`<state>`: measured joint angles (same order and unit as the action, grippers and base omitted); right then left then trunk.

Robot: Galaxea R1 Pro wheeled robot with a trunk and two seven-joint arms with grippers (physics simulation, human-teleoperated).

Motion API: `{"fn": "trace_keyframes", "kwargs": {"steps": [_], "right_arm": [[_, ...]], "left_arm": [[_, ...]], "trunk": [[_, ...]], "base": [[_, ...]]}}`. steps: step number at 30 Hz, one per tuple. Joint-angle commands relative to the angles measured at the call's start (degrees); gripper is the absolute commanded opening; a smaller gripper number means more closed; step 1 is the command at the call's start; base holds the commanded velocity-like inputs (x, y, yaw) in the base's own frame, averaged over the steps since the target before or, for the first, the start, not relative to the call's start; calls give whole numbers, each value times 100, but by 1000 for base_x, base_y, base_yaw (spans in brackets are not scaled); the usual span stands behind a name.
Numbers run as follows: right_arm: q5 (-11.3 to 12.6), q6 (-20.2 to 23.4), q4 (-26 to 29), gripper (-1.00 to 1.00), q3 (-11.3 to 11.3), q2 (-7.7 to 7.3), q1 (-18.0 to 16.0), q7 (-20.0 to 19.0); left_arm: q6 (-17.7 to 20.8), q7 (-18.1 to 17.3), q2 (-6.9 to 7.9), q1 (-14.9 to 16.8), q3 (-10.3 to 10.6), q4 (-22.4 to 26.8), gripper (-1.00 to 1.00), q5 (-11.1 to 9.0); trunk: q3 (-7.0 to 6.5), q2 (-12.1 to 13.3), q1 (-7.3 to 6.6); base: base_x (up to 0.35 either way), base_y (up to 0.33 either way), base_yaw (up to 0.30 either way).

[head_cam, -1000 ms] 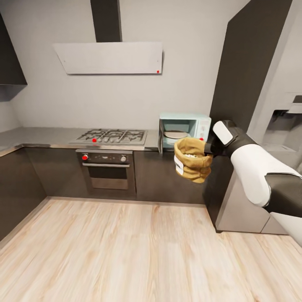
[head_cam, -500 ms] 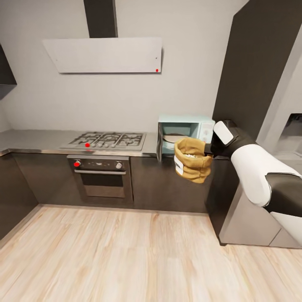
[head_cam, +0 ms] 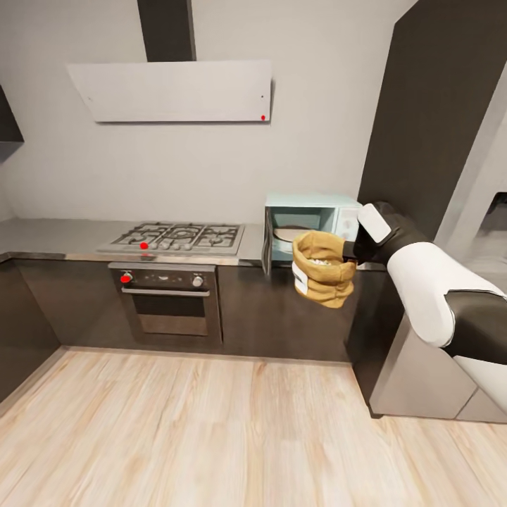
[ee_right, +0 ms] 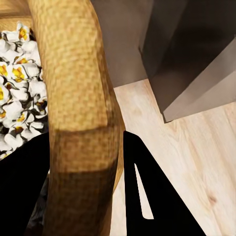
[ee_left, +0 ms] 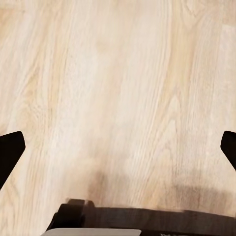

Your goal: In the kitchen, take the popcorn bag from the countertop, put it into the microwave, and heat it until the popcorn is cooked so the cooked popcorn ends up inside the bag.

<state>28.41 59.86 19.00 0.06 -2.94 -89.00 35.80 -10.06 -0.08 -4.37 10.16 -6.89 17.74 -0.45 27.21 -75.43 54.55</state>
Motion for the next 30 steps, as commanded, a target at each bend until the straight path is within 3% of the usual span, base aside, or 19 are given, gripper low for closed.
{"fn": "trace_keyframes", "kwargs": {"steps": [1, 16, 30], "right_arm": [[54, 14, 7, -100, 2, 7, -3, 50], [53, 14, 7, -100, 12, -1, -3, 50], [50, 14, 11, -100, 29, 1, 6, 50]], "left_arm": [[-16, -1, -3, 4, -27, -2, 100, -9], [-13, -1, -3, 5, -58, -5, 100, -14], [-15, -1, -3, 4, -23, -4, 100, 18]], "trunk": [[6, -3, 1], [6, -3, 1], [6, -3, 1]], "base": [[182, 0, 0], [330, 0, 0], [84, 0, 0]]}}
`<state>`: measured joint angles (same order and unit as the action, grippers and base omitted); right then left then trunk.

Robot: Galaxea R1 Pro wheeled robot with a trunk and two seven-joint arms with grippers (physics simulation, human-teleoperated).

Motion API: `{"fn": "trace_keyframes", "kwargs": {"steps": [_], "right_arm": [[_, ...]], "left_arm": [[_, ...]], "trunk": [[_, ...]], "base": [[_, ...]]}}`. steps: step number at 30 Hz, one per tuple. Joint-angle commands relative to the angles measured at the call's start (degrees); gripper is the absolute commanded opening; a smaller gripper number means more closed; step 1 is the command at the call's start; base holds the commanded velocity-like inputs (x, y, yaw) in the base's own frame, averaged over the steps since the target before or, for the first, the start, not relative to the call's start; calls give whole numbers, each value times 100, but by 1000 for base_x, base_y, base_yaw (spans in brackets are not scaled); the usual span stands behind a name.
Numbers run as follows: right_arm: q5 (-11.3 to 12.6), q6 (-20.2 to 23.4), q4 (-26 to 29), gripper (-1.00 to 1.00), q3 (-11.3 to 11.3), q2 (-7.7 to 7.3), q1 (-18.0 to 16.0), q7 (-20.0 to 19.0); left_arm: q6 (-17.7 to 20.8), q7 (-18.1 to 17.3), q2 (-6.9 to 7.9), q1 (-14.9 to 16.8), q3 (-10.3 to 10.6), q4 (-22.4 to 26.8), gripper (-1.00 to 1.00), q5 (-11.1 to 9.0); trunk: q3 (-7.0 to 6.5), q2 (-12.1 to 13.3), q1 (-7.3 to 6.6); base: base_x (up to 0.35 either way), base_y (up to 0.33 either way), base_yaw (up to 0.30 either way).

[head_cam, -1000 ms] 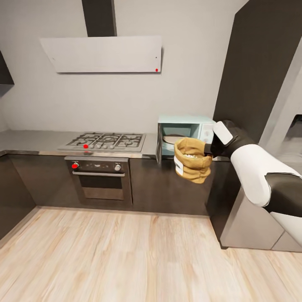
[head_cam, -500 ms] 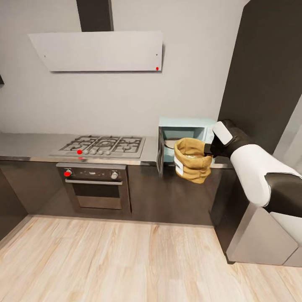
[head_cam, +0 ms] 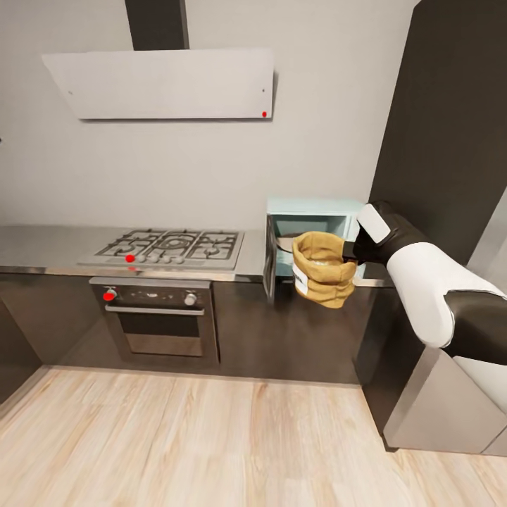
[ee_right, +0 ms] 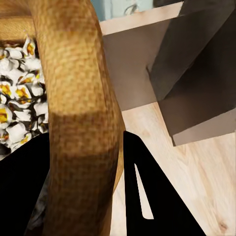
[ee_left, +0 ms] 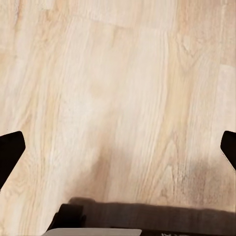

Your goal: In the kitchen, take the popcorn bag from the countertop, put it into the microwave, and heat it until the popcorn is cooked so the cooked popcorn ends up inside the bag.

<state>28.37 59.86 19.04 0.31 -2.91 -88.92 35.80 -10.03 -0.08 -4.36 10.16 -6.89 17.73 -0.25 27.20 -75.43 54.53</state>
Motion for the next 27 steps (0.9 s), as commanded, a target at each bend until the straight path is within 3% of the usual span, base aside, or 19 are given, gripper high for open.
{"fn": "trace_keyframes", "kwargs": {"steps": [1, 12, 22, 27], "right_arm": [[55, 14, 5, -100, 4, 3, -3, 50], [46, 14, 3, -100, 5, 19, -3, 50], [46, 14, 3, -100, 4, 21, -2, 50], [46, 14, 3, -100, 5, 27, -2, 50]], "left_arm": [[-17, -1, -4, 4, -23, -5, 100, -6], [-16, -1, -4, 7, -18, -5, 100, 13], [-17, -1, -4, 4, -14, -6, 100, 42], [-17, -1, -4, 4, -6, -6, 100, 18]], "trunk": [[6, -3, 3], [6, -3, 3], [6, -3, 3], [6, -3, 3]], "base": [[316, 0, 0], [325, -15, 0], [38, -4, 0], [292, 0, 0]]}}
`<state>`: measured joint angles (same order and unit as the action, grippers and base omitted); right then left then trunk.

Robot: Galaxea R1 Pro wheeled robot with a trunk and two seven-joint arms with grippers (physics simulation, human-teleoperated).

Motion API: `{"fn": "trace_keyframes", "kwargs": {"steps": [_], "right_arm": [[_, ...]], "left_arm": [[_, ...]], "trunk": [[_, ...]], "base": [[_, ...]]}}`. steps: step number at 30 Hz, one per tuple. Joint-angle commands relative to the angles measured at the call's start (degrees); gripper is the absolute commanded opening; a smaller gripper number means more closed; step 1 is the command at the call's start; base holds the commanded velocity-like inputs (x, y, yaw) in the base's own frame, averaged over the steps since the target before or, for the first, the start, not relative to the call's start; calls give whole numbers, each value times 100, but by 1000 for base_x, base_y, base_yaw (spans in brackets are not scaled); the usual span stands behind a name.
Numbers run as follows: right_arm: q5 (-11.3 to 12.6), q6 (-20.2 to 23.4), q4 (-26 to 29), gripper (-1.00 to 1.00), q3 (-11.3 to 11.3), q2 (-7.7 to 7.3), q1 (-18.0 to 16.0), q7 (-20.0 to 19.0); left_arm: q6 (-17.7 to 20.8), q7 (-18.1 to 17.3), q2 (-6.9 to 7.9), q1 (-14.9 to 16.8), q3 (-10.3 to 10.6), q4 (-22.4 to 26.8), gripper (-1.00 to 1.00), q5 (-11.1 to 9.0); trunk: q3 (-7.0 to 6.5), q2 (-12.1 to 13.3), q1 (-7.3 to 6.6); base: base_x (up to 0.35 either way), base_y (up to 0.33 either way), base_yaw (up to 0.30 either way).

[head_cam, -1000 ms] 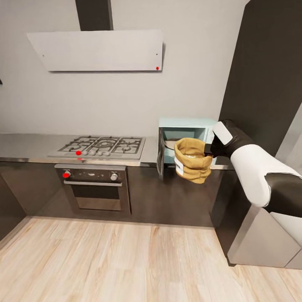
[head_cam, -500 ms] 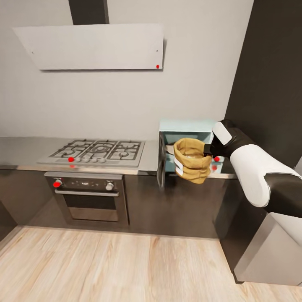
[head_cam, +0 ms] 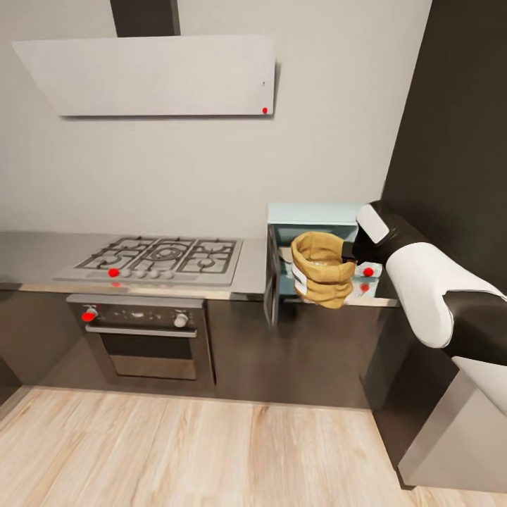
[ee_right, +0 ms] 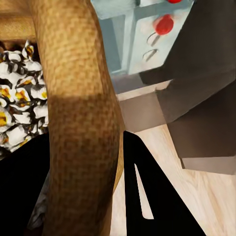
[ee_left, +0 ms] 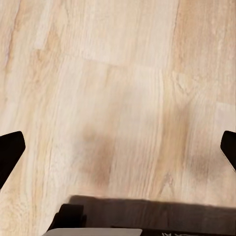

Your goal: In the kitchen, take the popcorn bag from the countertop, put it into the microwave, and heat it until the popcorn is cooked so the cooked popcorn ends up inside the bag.

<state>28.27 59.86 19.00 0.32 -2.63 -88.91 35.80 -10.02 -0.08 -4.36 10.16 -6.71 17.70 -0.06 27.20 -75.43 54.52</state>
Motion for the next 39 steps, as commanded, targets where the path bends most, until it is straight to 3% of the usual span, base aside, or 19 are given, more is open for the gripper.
{"fn": "trace_keyframes", "kwargs": {"steps": [1, 21, 39], "right_arm": [[56, 14, 7, -100, 4, -6, -3, 50], [56, 14, 7, -100, 3, -18, 4, 50], [56, 14, 7, -100, 3, -10, 76, 50]], "left_arm": [[-18, -1, -4, 4, -23, -4, 100, -1], [-22, -1, -4, 3, -22, -2, 100, 18], [-26, -3, -3, -1, -23, -4, 100, 24]], "trunk": [[6, -3, 3], [6, -3, 3], [6, -3, 3]], "base": [[337, 0, 0], [118, -53, 0], [7, -6, 0]]}}
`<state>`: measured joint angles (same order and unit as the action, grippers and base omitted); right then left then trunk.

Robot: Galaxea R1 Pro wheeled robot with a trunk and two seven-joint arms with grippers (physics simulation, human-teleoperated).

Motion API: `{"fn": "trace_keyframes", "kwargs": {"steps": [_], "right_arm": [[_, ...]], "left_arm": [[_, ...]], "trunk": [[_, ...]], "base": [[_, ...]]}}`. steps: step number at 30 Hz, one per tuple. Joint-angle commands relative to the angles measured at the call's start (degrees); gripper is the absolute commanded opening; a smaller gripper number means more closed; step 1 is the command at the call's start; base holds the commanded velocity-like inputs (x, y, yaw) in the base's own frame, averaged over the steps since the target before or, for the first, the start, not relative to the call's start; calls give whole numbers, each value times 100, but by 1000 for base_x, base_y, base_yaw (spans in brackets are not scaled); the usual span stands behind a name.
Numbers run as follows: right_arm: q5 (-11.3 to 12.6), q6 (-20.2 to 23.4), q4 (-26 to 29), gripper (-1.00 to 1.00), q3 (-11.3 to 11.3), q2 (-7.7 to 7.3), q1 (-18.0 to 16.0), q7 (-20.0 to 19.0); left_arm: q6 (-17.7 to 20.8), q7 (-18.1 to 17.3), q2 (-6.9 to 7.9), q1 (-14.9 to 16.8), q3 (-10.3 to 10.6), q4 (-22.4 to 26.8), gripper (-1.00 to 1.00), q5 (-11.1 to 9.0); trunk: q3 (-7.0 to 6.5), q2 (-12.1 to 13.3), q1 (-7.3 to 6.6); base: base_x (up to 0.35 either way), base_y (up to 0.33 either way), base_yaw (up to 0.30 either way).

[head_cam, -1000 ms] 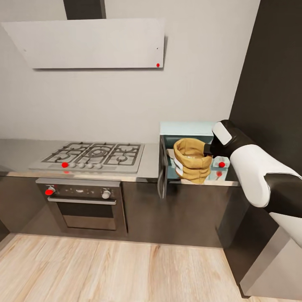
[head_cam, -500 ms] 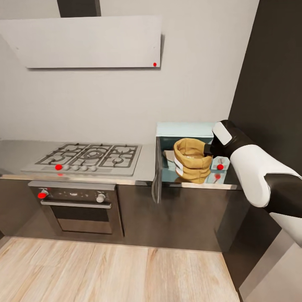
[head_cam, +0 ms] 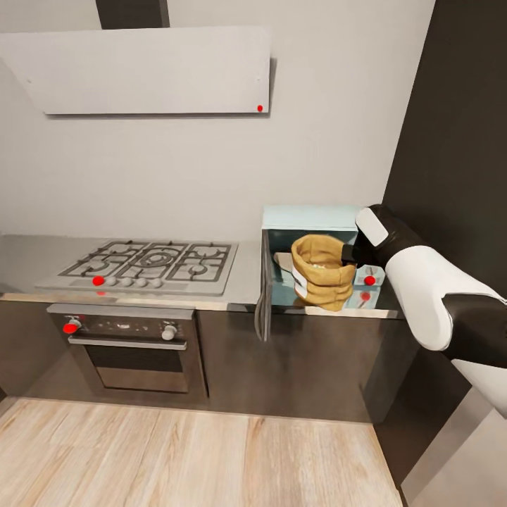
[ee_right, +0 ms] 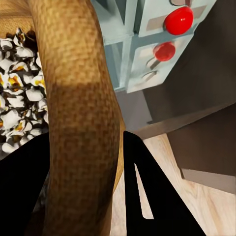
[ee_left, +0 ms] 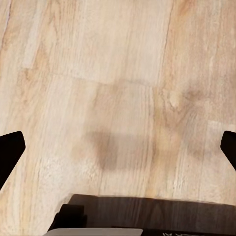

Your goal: In the kitchen, take the popcorn bag from the countertop, put it into the microwave, and heat it until the popcorn is cooked so the cooked popcorn ends up inside the bag.

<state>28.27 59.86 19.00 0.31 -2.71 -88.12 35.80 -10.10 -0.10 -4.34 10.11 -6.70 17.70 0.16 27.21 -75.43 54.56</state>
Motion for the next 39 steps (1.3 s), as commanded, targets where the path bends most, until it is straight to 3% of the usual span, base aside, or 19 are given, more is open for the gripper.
{"fn": "trace_keyframes", "kwargs": {"steps": [1, 10, 17, 39], "right_arm": [[56, 14, 7, -100, 4, -2, 0, 50], [56, 14, 7, -100, 6, -9, 5, 50], [56, 14, 7, -100, 6, -10, 5, 50], [56, 14, 7, -100, 4, -16, 5, 50]], "left_arm": [[-18, 0, -3, 6, -24, -4, 100, 2], [-18, -1, -2, 5, -25, -4, 100, 2], [-18, -1, -4, 9, -24, -4, 100, -9], [-18, -4, 4, 3, -26, -4, 100, 2]], "trunk": [[6, -3, 0], [6, -3, 0], [6, -3, 0], [6, -3, 0]], "base": [[0, 0, 0], [0, 0, 0], [239, 0, 0], [84, 0, 0]]}}
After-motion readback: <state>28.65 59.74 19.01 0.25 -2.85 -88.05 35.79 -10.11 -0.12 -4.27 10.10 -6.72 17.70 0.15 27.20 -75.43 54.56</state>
